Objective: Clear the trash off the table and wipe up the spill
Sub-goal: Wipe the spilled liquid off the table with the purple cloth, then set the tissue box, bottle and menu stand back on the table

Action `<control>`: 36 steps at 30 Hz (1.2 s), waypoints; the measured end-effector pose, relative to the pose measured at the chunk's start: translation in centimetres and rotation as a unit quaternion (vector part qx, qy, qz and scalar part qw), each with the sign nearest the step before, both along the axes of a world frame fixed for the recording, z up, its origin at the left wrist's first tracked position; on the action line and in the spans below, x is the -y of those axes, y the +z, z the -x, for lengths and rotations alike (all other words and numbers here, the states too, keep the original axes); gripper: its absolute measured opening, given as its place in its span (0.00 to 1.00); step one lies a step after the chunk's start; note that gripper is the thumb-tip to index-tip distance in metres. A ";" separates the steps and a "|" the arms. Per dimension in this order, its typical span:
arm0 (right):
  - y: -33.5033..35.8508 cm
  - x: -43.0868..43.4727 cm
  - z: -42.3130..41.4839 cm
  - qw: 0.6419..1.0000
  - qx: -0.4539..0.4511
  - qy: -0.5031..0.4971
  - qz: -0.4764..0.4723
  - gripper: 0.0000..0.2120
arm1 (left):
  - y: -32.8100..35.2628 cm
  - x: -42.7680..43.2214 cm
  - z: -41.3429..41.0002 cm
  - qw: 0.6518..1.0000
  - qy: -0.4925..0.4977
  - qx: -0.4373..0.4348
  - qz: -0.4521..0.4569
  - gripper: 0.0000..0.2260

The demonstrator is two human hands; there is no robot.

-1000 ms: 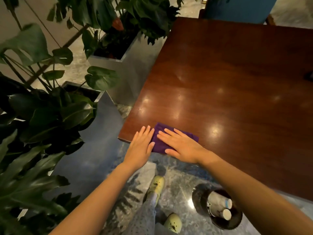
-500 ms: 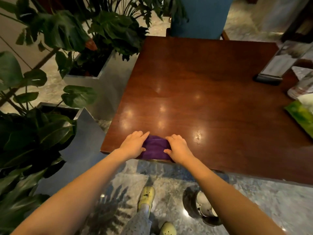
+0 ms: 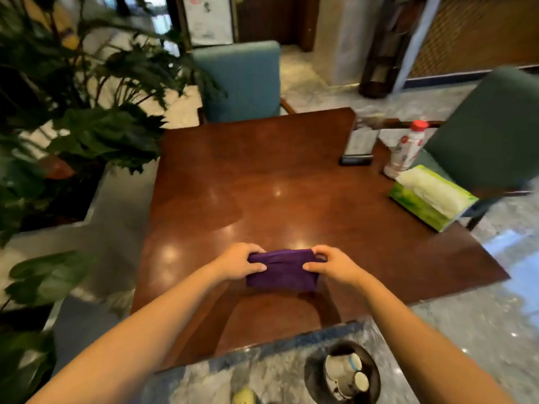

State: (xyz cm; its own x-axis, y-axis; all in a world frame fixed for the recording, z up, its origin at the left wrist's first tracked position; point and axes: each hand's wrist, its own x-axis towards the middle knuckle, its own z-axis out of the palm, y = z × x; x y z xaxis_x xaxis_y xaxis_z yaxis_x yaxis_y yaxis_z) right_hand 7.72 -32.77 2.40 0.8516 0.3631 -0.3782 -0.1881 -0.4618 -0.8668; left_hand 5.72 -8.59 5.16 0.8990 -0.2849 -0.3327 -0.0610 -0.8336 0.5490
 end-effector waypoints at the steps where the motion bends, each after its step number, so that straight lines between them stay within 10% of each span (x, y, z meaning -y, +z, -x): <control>1: 0.8 1.1 -0.3 0.999 0.006 -0.031 -0.006 0.07 | 0.4 0.9 -1.3 1.000 -0.005 0.003 0.017 0.13; 17: 3.9 24.8 1.5 0.922 -0.020 -0.383 -0.053 0.13 | 0.0 26.8 -9.0 0.969 -0.054 -0.136 0.201 0.16; 36: -2.6 40.6 -6.1 0.938 0.013 -0.308 0.158 0.17 | -7.0 45.0 -10.1 0.970 0.138 -0.093 0.176 0.12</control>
State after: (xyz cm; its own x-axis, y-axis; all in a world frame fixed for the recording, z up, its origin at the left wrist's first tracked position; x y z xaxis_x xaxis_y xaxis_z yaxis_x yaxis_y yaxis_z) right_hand 13.81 -73.34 -0.18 0.8734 -0.3276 -0.3603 -0.4843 -0.5072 -0.7129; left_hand 15.86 -53.62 -1.83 0.8906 -0.1665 -0.4232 0.2664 -0.5631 0.7823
